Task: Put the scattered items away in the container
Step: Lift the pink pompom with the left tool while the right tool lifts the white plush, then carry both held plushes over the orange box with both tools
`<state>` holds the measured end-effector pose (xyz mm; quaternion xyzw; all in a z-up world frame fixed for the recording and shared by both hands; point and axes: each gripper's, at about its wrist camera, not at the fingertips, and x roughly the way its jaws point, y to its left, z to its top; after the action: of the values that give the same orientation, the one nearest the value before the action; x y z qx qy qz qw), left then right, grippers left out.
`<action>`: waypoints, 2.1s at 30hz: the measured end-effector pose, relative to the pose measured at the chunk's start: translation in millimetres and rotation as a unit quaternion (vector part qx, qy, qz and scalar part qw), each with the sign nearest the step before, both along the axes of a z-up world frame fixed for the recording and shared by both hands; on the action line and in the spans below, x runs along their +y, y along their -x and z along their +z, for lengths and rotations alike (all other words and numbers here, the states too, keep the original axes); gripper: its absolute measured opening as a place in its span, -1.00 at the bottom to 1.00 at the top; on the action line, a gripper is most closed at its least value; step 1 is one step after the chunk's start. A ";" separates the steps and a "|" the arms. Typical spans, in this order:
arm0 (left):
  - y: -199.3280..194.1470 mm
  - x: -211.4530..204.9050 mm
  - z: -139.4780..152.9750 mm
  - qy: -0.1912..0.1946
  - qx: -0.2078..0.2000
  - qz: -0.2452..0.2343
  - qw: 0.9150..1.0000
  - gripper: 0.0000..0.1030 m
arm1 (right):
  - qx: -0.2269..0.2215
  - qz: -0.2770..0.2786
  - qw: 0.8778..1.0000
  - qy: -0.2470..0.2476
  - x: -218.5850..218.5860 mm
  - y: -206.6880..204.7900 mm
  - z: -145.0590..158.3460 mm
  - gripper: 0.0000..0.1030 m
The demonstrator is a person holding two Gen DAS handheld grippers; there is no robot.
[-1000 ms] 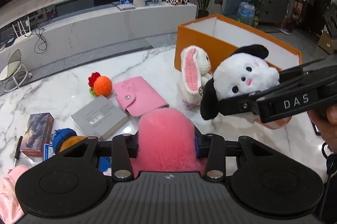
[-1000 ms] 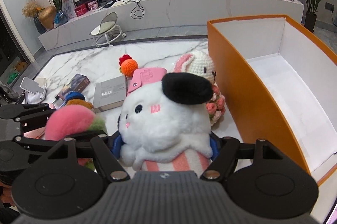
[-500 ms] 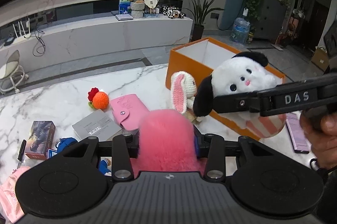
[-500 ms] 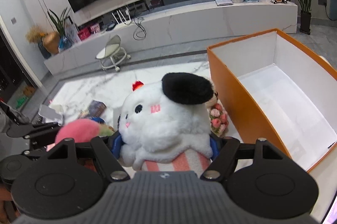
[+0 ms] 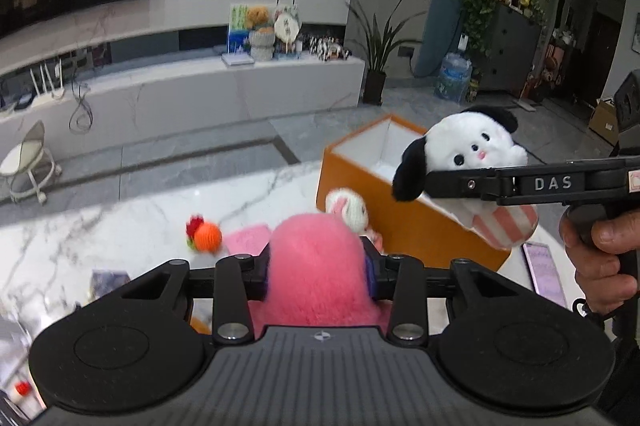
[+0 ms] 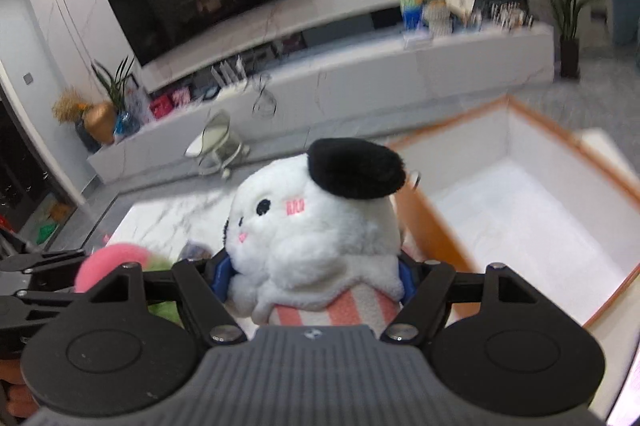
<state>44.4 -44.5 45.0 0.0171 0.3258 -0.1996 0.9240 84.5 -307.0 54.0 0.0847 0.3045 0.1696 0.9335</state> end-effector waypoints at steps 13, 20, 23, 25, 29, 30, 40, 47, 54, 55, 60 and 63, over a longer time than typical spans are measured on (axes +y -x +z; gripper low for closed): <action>-21.0 -39.4 55.7 0.020 -0.051 -0.026 0.998 -0.99 | -0.084 -0.066 0.993 -0.047 -44.5 -7.2 81.2 0.46; -32.0 -40.0 34.5 0.004 -0.020 -0.023 1.000 -0.73 | -0.072 -0.072 0.993 -0.062 -59.5 -19.9 65.7 0.46; -32.8 -44.8 -0.8 -0.017 0.009 -0.030 0.999 0.58 | -0.056 -0.066 0.994 -0.060 -59.3 -25.7 51.3 0.46; -32.4 -52.0 -28.1 -0.031 0.025 -0.035 0.999 0.66 | -0.044 -0.062 0.995 -0.060 -60.1 -28.9 42.2 0.46; -34.3 -65.8 -82.8 -0.050 0.066 -0.037 0.996 0.66 | -0.033 -0.061 0.996 -0.062 -63.1 -32.8 33.2 0.46; -34.6 -67.5 -94.5 -0.050 0.076 -0.036 0.995 0.66 | -0.032 -0.062 0.996 -0.063 -64.2 -33.6 32.5 0.46; -47.2 -73.0 -171.2 -0.076 0.146 -0.027 0.986 0.60 | -0.024 -0.061 0.996 -0.064 -65.2 -38.1 27.9 0.46; -44.9 -62.6 -186.5 -0.066 0.177 -0.014 0.982 0.07 | -0.022 -0.058 0.996 -0.065 -62.2 -40.6 25.8 0.46; -39.0 -61.2 -183.0 -0.075 0.175 -0.017 0.982 -0.02 | -0.022 -0.057 0.996 -0.067 -64.0 -38.8 25.4 0.46; -40.0 -61.1 -182.2 -0.072 0.176 -0.016 0.982 -0.02 | -0.022 -0.057 0.996 -0.067 -61.0 -35.2 26.4 0.46; -47.6 -50.9 -162.4 -0.055 0.166 -0.004 0.985 -0.04 | -0.023 -0.064 0.995 -0.070 -65.7 -33.3 27.3 0.46; -55.1 -45.6 -136.2 -0.048 0.146 0.002 0.988 -0.04 | -0.025 -0.071 0.994 -0.075 -72.3 -33.8 27.1 0.46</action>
<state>99.5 -90.1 -91.3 0.0316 0.4662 -0.1826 0.8650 118.3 -379.3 81.0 0.1714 0.2610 0.1276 0.9414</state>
